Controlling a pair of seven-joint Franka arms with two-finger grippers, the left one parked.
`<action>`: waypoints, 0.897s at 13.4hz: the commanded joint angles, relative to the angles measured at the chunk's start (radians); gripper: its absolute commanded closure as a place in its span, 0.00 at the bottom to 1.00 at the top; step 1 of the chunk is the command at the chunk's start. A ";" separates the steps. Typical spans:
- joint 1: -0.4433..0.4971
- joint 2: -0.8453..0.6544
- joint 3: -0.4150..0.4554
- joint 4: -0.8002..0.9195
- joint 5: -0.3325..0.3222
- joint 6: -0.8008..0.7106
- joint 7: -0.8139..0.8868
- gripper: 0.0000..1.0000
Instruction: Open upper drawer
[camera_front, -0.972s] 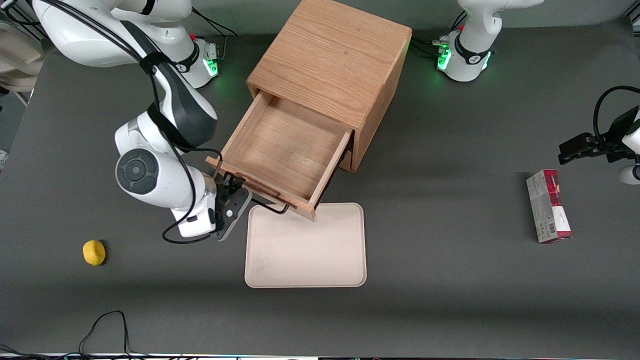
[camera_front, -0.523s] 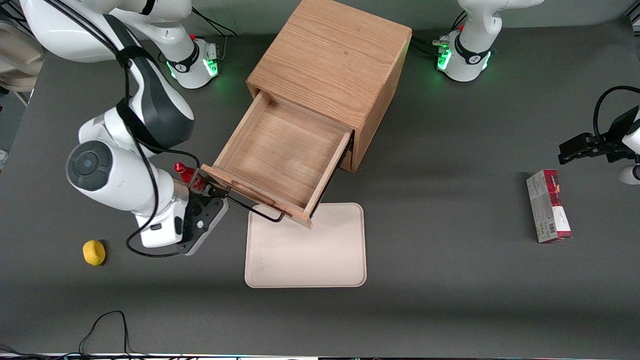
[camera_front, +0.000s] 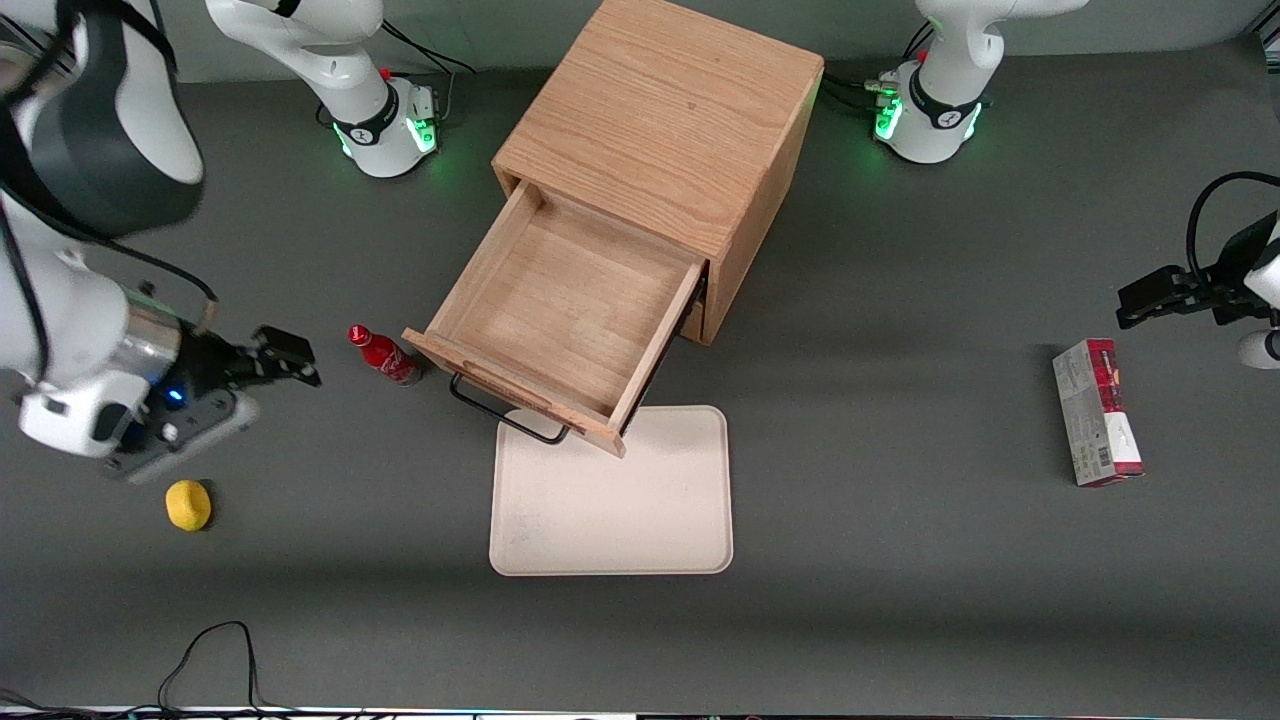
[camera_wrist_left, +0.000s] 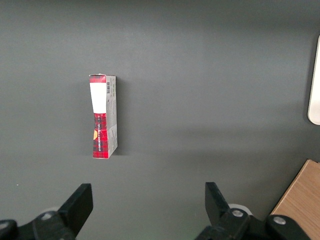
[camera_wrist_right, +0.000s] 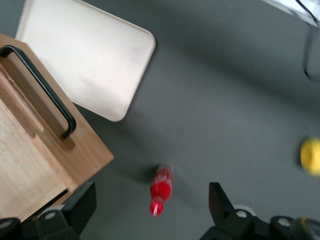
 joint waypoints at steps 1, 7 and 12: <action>0.009 -0.244 -0.048 -0.297 0.017 0.058 0.103 0.00; 0.005 -0.567 -0.122 -0.621 0.017 0.131 0.109 0.00; 0.007 -0.547 -0.150 -0.583 0.027 0.069 0.111 0.00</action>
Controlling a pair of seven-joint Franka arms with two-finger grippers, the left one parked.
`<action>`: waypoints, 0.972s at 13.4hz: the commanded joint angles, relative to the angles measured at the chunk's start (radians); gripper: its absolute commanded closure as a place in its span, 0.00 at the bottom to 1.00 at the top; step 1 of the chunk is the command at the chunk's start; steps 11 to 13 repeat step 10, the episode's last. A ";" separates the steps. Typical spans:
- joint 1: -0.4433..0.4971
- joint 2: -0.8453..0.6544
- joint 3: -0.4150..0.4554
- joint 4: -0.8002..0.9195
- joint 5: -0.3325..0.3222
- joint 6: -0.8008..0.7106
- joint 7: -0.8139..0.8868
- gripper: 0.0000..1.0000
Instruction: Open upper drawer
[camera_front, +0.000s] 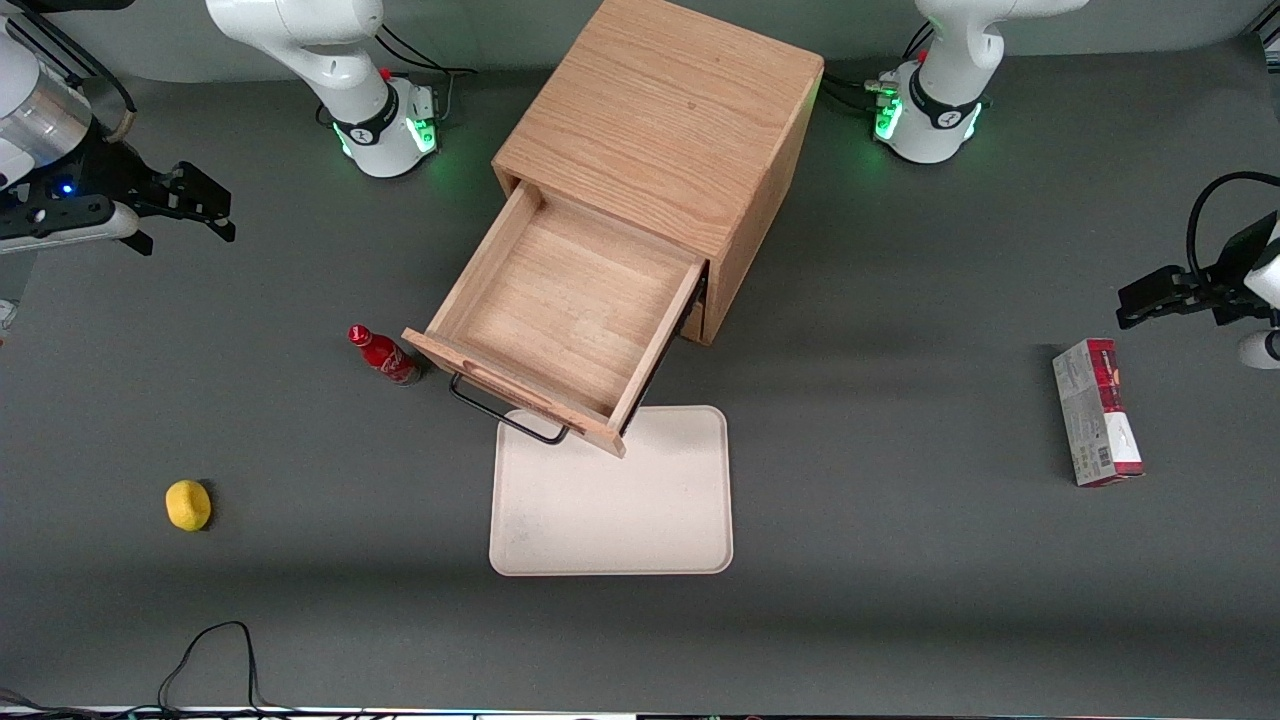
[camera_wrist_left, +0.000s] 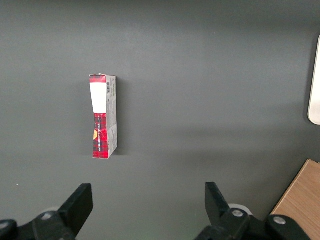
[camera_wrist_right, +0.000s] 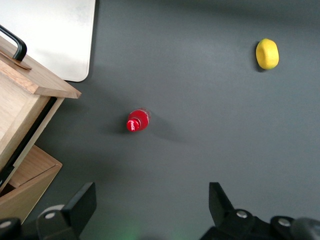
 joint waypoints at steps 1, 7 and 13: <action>0.007 0.020 -0.003 0.021 0.025 -0.023 0.030 0.00; 0.011 0.054 0.032 0.072 0.016 -0.052 0.256 0.00; 0.010 0.054 0.025 0.072 0.015 -0.059 0.262 0.00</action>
